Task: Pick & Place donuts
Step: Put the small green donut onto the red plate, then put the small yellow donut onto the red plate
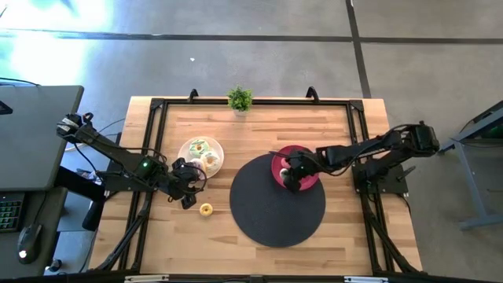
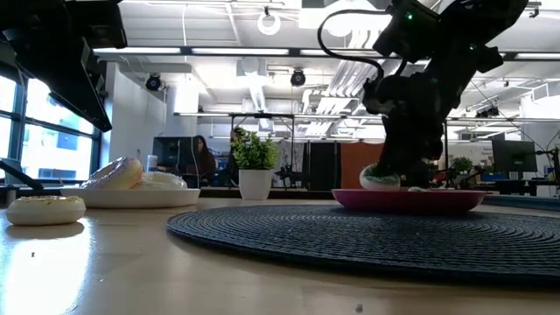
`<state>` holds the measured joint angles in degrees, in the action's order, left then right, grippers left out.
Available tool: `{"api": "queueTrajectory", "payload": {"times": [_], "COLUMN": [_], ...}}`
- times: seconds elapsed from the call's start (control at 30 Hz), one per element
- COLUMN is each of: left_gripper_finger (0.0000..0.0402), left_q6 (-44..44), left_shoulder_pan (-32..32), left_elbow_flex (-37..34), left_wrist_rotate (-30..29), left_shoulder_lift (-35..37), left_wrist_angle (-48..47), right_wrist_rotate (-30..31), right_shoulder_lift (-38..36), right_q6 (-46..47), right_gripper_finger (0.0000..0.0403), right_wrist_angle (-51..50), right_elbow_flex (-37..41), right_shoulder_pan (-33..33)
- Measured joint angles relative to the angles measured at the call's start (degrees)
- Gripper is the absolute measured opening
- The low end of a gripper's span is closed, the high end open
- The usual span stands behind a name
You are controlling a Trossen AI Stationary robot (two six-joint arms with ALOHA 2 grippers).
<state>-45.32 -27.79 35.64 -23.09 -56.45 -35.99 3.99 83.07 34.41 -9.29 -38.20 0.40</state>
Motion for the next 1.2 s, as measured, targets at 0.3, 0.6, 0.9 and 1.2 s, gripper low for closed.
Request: {"api": "queueTrajectory", "payload": {"times": [0.3,0.6,0.9,1.2], "left_gripper_finger": [0.0195,0.0195,0.0195,0.0195], "left_q6": [0.0,0.0,-0.77,11.57], "left_shoulder_pan": [0.0,0.0,0.02,-0.52], "left_elbow_flex": [0.0,-0.02,-0.02,-0.07], "left_wrist_rotate": [0.02,0.04,3.59,8.9], "left_shoulder_lift": [0.0,0.0,-0.04,-6.61], "left_wrist_angle": [0.0,-0.02,-0.04,6.8], "right_wrist_rotate": [3.96,2.92,-0.1,-3.05], "right_shoulder_lift": [0.0,0.0,0.02,0.02], "right_q6": [-1.34,-1.41,-1.41,-1.42], "right_gripper_finger": [0.0073,0.0166,0.0203,0.0193], "right_wrist_angle": [-1.16,-1.15,1.69,10.3], "right_elbow_flex": [0.01,0.0,0.02,0.02], "right_shoulder_pan": [0.0,0.02,0.02,2.46]}}
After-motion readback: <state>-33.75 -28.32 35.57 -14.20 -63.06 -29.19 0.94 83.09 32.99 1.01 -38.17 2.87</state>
